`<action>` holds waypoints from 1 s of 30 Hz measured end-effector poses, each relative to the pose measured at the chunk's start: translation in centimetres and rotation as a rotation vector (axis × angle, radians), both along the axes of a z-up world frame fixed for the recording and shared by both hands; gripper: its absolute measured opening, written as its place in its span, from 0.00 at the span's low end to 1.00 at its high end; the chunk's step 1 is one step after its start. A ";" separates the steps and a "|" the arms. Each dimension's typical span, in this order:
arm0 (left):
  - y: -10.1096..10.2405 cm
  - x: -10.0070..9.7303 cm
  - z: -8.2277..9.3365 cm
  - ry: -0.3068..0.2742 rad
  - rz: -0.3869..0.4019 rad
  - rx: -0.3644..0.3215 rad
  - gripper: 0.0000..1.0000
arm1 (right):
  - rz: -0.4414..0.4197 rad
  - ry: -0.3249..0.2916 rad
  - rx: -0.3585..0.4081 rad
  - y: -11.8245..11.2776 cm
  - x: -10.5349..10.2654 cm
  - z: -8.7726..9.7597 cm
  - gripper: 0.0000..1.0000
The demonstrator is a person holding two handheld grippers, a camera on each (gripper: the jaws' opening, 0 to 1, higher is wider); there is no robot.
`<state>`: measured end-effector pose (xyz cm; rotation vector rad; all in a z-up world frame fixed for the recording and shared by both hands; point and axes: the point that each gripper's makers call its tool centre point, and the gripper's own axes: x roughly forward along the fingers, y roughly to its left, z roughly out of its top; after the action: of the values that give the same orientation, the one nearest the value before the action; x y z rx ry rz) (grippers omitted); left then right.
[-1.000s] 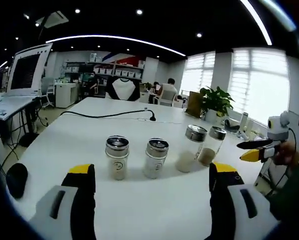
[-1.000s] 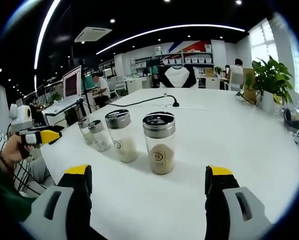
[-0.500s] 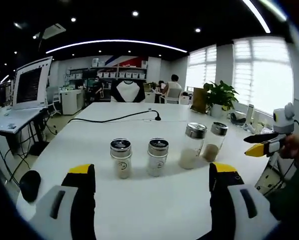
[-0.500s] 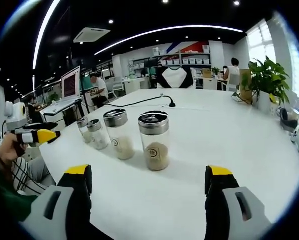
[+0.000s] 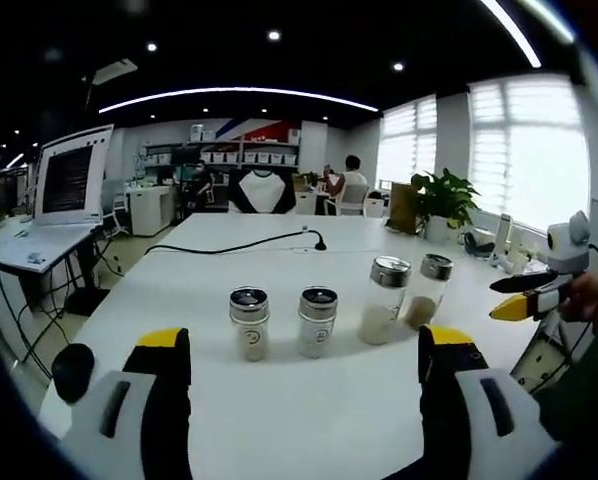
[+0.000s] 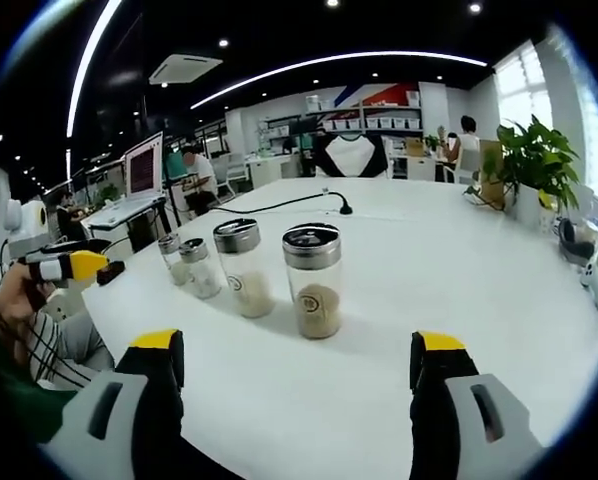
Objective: Rotate the seasoning bottle until the label or dispensing opening points toward the visible target arrow and the bottle remains upright within the marked orientation range
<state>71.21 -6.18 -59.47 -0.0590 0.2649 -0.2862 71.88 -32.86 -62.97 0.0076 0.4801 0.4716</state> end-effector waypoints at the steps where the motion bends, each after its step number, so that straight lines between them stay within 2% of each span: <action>1: -0.1 0.0 0.0 -0.001 -0.002 0.000 1.00 | 0.005 -0.003 0.007 0.2 0.0 0.2 0.96; 7: -0.6 -0.1 0.1 -0.005 -0.009 -0.006 1.00 | 0.019 -0.017 0.004 0.4 0.0 0.7 0.96; 17: -1.8 0.2 0.0 -0.001 -0.049 0.000 0.99 | 0.004 -0.001 0.006 -0.1 -0.1 0.0 0.95; 30: -1.9 -0.2 -0.4 0.013 -0.053 -0.010 0.99 | 0.010 0.005 0.004 -0.2 -0.1 -0.4 0.95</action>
<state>71.04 -8.09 -59.83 -0.0632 0.2779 -0.3401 71.74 -33.05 -63.37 0.0102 0.4846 0.4823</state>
